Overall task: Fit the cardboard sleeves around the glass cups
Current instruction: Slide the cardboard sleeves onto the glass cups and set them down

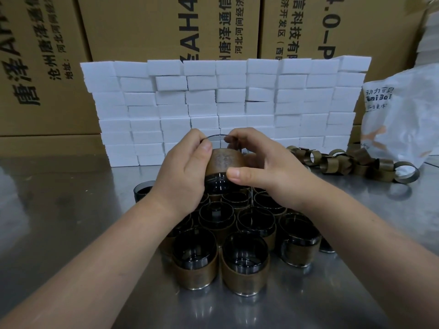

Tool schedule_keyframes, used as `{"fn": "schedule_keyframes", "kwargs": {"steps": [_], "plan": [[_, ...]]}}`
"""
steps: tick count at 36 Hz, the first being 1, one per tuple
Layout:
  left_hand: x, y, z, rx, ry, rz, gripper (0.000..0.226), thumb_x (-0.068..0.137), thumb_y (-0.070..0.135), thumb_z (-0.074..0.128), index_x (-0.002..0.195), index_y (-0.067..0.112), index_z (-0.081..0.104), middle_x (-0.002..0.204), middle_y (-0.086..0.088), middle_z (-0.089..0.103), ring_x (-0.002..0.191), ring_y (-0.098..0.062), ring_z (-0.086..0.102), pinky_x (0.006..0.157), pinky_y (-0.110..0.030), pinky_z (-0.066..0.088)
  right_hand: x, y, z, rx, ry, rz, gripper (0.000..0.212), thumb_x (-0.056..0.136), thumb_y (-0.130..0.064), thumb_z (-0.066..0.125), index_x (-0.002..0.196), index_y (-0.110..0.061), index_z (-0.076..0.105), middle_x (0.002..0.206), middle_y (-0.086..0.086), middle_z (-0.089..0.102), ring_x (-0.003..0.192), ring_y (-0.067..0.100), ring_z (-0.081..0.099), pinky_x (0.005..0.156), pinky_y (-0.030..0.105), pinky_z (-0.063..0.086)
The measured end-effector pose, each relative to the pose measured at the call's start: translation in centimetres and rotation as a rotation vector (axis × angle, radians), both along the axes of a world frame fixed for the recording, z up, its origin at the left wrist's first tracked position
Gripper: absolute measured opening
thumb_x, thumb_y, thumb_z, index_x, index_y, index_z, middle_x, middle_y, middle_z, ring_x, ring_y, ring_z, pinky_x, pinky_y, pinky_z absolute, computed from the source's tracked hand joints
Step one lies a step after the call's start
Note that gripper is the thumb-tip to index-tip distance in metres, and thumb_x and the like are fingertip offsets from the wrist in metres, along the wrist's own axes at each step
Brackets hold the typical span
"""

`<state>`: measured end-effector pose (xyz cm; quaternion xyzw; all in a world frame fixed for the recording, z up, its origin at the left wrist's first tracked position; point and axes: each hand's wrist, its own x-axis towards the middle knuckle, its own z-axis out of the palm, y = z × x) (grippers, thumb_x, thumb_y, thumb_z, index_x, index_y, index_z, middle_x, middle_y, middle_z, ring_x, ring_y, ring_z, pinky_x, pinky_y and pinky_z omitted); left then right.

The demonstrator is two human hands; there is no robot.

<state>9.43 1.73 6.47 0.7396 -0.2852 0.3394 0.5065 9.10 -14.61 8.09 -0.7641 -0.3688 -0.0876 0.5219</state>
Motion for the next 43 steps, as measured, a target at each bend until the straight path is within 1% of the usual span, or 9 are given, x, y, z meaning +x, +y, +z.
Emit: {"fn": "schedule_keyframes", "kwargs": {"steps": [6, 10, 19, 27, 33, 36, 38, 40, 43], "plan": [[-0.1, 0.0, 0.1, -0.004, 0.013, -0.016, 0.034, 0.081, 0.047, 0.034, 0.065, 0.017, 0.036, 0.057, 0.010, 0.037, 0.057, -0.010, 0.034, 0.055, -0.029, 0.029, -0.1, 0.0, -0.2, 0.006, 0.007, 0.018, 0.046, 0.056, -0.047, 0.068, 0.098, -0.039, 0.054, 0.100, -0.015, 0.052, 0.081, 0.016, 0.055, 0.079, 0.038, 0.050], [-0.2, 0.0, 0.1, -0.008, 0.011, -0.028, 0.036, 0.081, 0.046, 0.034, 0.065, 0.013, 0.035, 0.057, 0.008, 0.036, 0.058, -0.011, 0.034, 0.056, -0.030, 0.030, -0.1, 0.1, -0.2, 0.006, 0.011, 0.027, 0.047, 0.054, -0.050, 0.065, 0.098, -0.038, 0.053, 0.101, -0.011, 0.052, 0.084, 0.016, 0.055, 0.082, 0.041, 0.050], [-0.4, -0.2, 0.2, 0.006, 0.009, -0.013, 0.030, 0.089, 0.028, 0.034, 0.062, 0.014, 0.034, 0.056, 0.009, 0.035, 0.056, -0.008, 0.033, 0.054, -0.023, 0.029, -0.3, 0.3, 0.0, -0.003, 0.026, 0.061, 0.044, 0.057, -0.046, 0.065, 0.097, -0.033, 0.053, 0.103, 0.005, 0.053, 0.087, 0.017, 0.055, 0.082, 0.038, 0.047], [-0.3, -0.1, 0.2, 0.026, -0.011, 0.006, 0.031, 0.089, 0.028, 0.034, 0.062, 0.016, 0.032, 0.056, 0.010, 0.034, 0.055, -0.007, 0.032, 0.054, -0.022, 0.028, -0.3, 0.1, -0.1, -0.002, 0.037, 0.055, 0.040, 0.061, -0.039, 0.068, 0.096, -0.031, 0.052, 0.099, 0.002, 0.052, 0.083, 0.015, 0.054, 0.076, 0.031, 0.045], [-0.1, 0.0, 0.1, 0.029, -0.026, 0.015, 0.033, 0.083, 0.047, 0.033, 0.064, 0.020, 0.036, 0.057, 0.012, 0.037, 0.056, -0.007, 0.033, 0.054, -0.025, 0.029, -0.4, 0.3, 0.1, -0.047, -0.002, -0.011, 0.041, 0.059, -0.049, 0.061, 0.097, -0.037, 0.050, 0.103, -0.004, 0.051, 0.088, 0.032, 0.057, 0.080, 0.047, 0.048], [0.1, -0.2, 0.4, 0.001, 0.035, 0.059, 0.031, 0.085, 0.044, 0.037, 0.064, 0.021, 0.038, 0.056, 0.014, 0.039, 0.057, -0.006, 0.035, 0.054, -0.022, 0.030, -0.3, 0.2, 0.3, -0.086, -0.013, -0.058, 0.047, 0.061, -0.048, 0.063, 0.104, -0.044, 0.045, 0.114, -0.014, 0.052, 0.095, 0.020, 0.062, 0.088, 0.045, 0.050], [0.3, -0.3, 0.6, -0.042, 0.095, 0.104, 0.031, 0.087, 0.042, 0.037, 0.065, 0.020, 0.041, 0.058, 0.013, 0.042, 0.057, -0.005, 0.039, 0.054, -0.019, 0.033, -0.2, 0.1, 0.4, -0.104, -0.029, -0.108, 0.060, 0.067, -0.047, 0.063, 0.122, -0.050, 0.039, 0.128, -0.021, 0.047, 0.101, 0.006, 0.061, 0.095, 0.037, 0.048], [0.6, -0.3, 0.7, -0.083, 0.155, 0.178, 0.032, 0.093, 0.041, 0.040, 0.067, 0.024, 0.047, 0.060, 0.013, 0.048, 0.056, 0.000, 0.044, 0.054, -0.015, 0.035, 0.0, 0.0, 0.4, -0.111, -0.047, -0.174, 0.077, 0.072, -0.050, 0.062, 0.140, -0.045, 0.027, 0.141, -0.021, 0.039, 0.111, 0.002, 0.056, 0.099, 0.032, 0.044], [1.5, 0.2, 0.8, -0.143, 0.275, 0.302, 0.032, 0.092, 0.041, 0.046, 0.065, 0.025, 0.051, 0.055, 0.014, 0.052, 0.051, 0.002, 0.047, 0.053, -0.024, 0.035, 0.4, -0.3, 0.2, -0.106, -0.077, -0.275, 0.071, 0.081, -0.048, 0.061, 0.142, -0.043, 0.025, 0.141, -0.021, 0.038, 0.113, 0.000, 0.052, 0.094, 0.027, 0.043]]}}
